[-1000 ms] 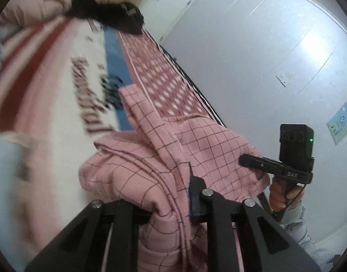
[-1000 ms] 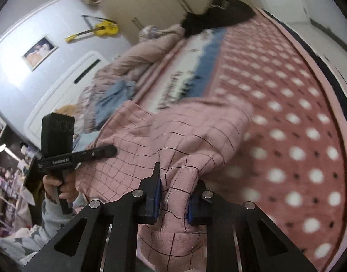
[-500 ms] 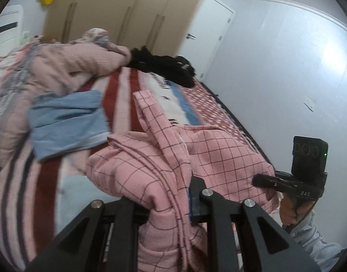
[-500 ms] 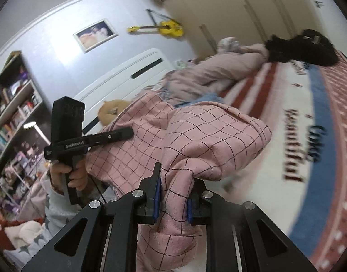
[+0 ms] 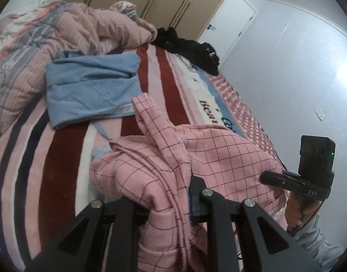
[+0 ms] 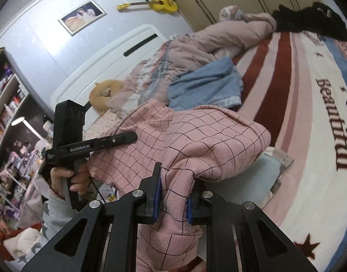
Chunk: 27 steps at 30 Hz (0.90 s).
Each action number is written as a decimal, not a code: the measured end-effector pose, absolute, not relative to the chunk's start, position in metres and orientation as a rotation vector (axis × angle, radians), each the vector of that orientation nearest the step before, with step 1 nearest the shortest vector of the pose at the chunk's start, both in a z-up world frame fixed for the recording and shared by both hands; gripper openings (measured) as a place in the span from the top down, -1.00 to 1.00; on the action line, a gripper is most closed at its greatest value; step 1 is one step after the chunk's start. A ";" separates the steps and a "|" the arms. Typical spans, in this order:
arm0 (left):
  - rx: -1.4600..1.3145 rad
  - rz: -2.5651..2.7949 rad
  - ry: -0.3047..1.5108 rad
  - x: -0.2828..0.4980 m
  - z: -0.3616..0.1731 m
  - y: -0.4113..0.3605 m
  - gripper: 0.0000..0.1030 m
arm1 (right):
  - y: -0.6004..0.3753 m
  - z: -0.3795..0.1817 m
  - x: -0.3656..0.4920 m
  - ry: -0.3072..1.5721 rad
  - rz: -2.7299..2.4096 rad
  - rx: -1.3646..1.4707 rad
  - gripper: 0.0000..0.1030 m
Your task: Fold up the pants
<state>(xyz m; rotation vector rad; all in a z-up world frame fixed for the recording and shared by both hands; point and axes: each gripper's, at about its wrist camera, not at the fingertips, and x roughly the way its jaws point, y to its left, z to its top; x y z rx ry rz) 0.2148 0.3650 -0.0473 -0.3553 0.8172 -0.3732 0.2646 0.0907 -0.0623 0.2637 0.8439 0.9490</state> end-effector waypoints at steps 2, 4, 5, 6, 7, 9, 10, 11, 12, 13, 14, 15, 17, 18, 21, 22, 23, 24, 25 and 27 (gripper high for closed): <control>-0.354 -0.390 0.798 0.213 -0.042 0.367 0.72 | 0.090 -0.057 0.263 0.817 0.947 0.258 0.78; -0.364 -0.399 0.792 0.213 -0.042 0.370 0.72 | 0.090 -0.050 0.260 0.793 0.951 0.246 0.78; -0.371 -0.404 0.792 0.214 -0.044 0.372 0.72 | 0.090 -0.049 0.260 0.787 0.948 0.239 0.78; -0.378 -0.410 0.794 0.215 -0.048 0.373 0.72 | 0.089 -0.048 0.258 0.783 0.942 0.230 0.78; -0.383 -0.418 0.800 0.216 -0.055 0.374 0.71 | 0.090 -0.049 0.259 0.784 0.936 0.222 0.78; -0.393 -0.414 0.827 0.219 -0.071 0.376 0.68 | 0.090 -0.058 0.262 0.798 0.912 0.205 0.78; -0.403 -0.417 0.853 0.221 -0.082 0.378 0.63 | 0.088 -0.063 0.263 0.805 0.906 0.203 0.78; -0.412 -0.421 0.869 0.223 -0.090 0.380 0.59 | 0.086 -0.073 0.265 0.828 0.897 0.211 0.78; -0.427 -0.421 0.881 0.223 -0.100 0.383 0.48 | 0.084 -0.080 0.267 0.844 0.894 0.220 0.78; -0.442 -0.427 0.885 0.222 -0.106 0.386 0.43 | 0.082 -0.088 0.268 0.861 0.892 0.229 0.78; -0.461 -0.435 0.886 0.221 -0.111 0.389 0.41 | 0.080 -0.097 0.267 0.873 0.886 0.230 0.78; -0.474 -0.440 0.884 0.219 -0.113 0.390 0.39 | 0.079 -0.102 0.267 0.878 0.882 0.228 0.78; -0.474 -0.438 0.884 0.216 -0.116 0.392 0.36 | 0.077 -0.110 0.268 0.886 0.878 0.233 0.76; -0.468 -0.432 0.888 0.216 -0.115 0.392 0.33 | 0.076 -0.113 0.268 0.890 0.876 0.238 0.71; -0.461 -0.402 0.908 0.214 -0.105 0.394 0.21 | 0.077 -0.112 0.270 0.900 0.865 0.224 0.45; -0.446 -0.382 0.898 0.213 -0.097 0.396 0.19 | 0.076 -0.109 0.270 0.900 0.864 0.217 0.44; -0.432 -0.368 0.890 0.212 -0.090 0.397 0.17 | 0.073 -0.105 0.269 0.892 0.861 0.209 0.44; -0.413 -0.346 0.880 0.210 -0.081 0.398 0.13 | 0.070 -0.100 0.267 0.879 0.855 0.201 0.44; -0.396 -0.324 0.872 0.209 -0.075 0.400 0.10 | 0.067 -0.094 0.265 0.861 0.850 0.192 0.44; -0.374 -0.287 0.836 0.207 -0.061 0.401 0.00 | 0.060 -0.080 0.261 0.817 0.835 0.166 0.44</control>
